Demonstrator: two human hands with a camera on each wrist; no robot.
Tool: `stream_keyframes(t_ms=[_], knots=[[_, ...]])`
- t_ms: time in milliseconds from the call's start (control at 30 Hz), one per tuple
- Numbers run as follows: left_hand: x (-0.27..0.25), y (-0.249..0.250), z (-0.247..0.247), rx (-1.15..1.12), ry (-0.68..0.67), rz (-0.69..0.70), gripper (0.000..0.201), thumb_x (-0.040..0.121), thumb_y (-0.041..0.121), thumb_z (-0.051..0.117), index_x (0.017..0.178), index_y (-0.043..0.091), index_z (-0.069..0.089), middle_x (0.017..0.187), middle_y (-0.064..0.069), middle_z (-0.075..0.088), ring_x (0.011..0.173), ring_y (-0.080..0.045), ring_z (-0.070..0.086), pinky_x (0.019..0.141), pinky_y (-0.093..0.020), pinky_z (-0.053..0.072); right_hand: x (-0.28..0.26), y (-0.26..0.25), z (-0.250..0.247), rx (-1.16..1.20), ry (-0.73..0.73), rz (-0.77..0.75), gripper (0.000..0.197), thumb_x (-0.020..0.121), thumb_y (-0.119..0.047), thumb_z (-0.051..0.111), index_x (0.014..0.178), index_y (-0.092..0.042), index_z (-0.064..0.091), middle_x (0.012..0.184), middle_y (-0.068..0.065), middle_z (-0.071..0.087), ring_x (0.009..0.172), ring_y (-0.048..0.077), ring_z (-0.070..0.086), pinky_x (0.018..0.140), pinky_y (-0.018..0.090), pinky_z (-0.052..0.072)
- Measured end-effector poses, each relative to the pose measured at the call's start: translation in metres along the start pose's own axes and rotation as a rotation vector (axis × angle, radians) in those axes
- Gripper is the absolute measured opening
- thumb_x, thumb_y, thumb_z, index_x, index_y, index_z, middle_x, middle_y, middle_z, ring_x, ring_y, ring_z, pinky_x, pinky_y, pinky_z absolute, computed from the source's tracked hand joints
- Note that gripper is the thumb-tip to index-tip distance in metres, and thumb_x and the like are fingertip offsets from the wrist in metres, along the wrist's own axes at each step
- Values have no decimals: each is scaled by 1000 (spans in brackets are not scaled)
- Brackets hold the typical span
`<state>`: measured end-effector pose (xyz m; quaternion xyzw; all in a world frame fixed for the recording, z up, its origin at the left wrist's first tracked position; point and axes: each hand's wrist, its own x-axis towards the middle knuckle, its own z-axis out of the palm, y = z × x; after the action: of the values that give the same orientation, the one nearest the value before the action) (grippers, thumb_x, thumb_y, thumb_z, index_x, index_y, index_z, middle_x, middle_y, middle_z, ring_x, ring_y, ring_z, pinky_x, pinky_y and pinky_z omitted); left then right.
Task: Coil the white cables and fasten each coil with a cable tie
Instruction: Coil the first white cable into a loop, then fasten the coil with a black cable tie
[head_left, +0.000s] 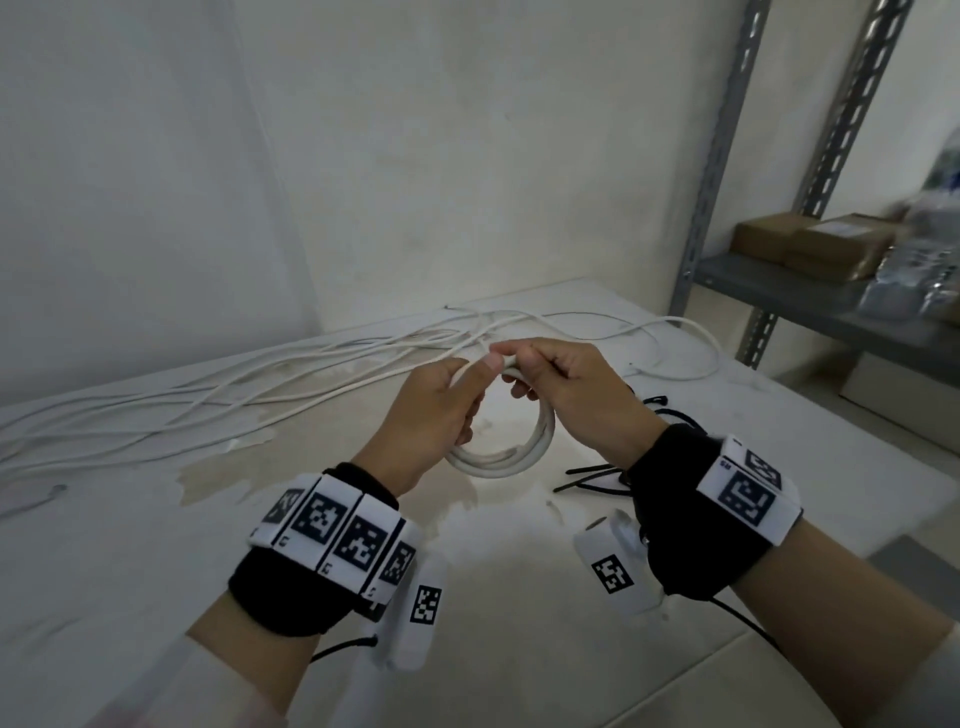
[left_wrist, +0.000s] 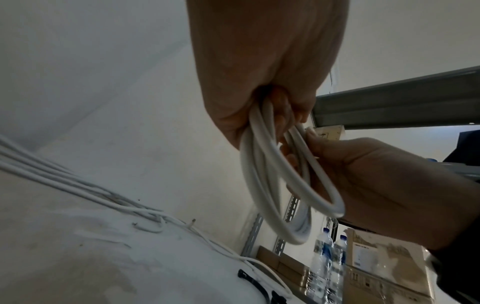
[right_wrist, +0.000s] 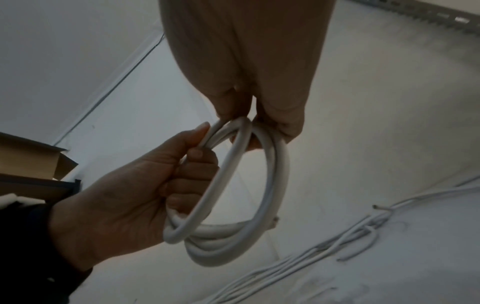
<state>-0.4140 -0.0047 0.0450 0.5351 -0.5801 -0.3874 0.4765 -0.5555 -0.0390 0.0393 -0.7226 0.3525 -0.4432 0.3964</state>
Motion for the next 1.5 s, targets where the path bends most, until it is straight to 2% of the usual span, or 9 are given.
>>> stream_keyframes(t_ms=[133,333,467,533,633,900,1033,1267,1500], knots=[[8,-2,13,-5,-4,-2,41,92,32,52,59,14,38,41,12,32,39,-7,27,42,-17,31,-10,14,-31,-44,5,109,21,97,-18,41,109,-20,59,104,3,64,91,13,60,87,21,46],[21,-8,21,-8,-1,-29,41,91,32,53,59,16,35,43,11,28,41,-8,23,43,-19,27,-20,41,-85,-204,46,269,17,95,-16,47,106,-15,59,89,-7,61,81,6,59,74,14,45],[28,-10,27,-8,1,-47,40,91,31,54,59,16,35,43,11,29,40,-7,23,41,-18,26,-18,59,-107,-384,25,335,12,91,-16,55,102,-17,61,94,-2,61,88,14,57,85,26,45],[32,-12,30,-2,2,-51,40,91,31,54,59,16,35,42,12,29,39,-6,24,41,-18,26,-17,65,-111,-494,-29,342,14,90,-14,56,102,-14,62,96,-1,60,90,14,55,79,15,43],[37,-14,33,9,9,-57,40,91,31,54,59,15,35,43,11,29,39,-6,24,42,-18,26,-18,70,-111,-637,-187,376,18,88,-9,55,104,-13,63,95,-1,57,87,12,52,68,8,38],[43,-15,35,11,36,-89,41,91,31,54,58,15,35,41,12,29,37,-5,24,40,-17,26,-14,72,-94,-799,-464,431,20,85,-10,54,100,-20,63,79,-10,51,78,15,55,76,26,48],[43,-14,31,8,49,-104,41,91,31,54,58,16,35,41,12,29,38,-6,25,40,-16,27,-7,73,-78,-882,-550,420,18,83,-20,64,100,-15,63,82,-8,54,70,6,49,58,14,37],[39,-16,11,11,75,-98,42,92,30,53,56,15,35,42,12,29,39,-6,24,41,-18,26,3,73,-69,-906,-517,364,9,86,-12,53,88,-11,62,94,1,62,81,15,56,72,22,45],[32,-18,-5,-8,85,-108,42,93,27,53,55,16,36,39,12,29,37,-4,24,41,-18,25,6,77,-58,-925,-556,459,9,81,-20,65,83,-11,65,89,10,70,77,24,66,63,22,48]])
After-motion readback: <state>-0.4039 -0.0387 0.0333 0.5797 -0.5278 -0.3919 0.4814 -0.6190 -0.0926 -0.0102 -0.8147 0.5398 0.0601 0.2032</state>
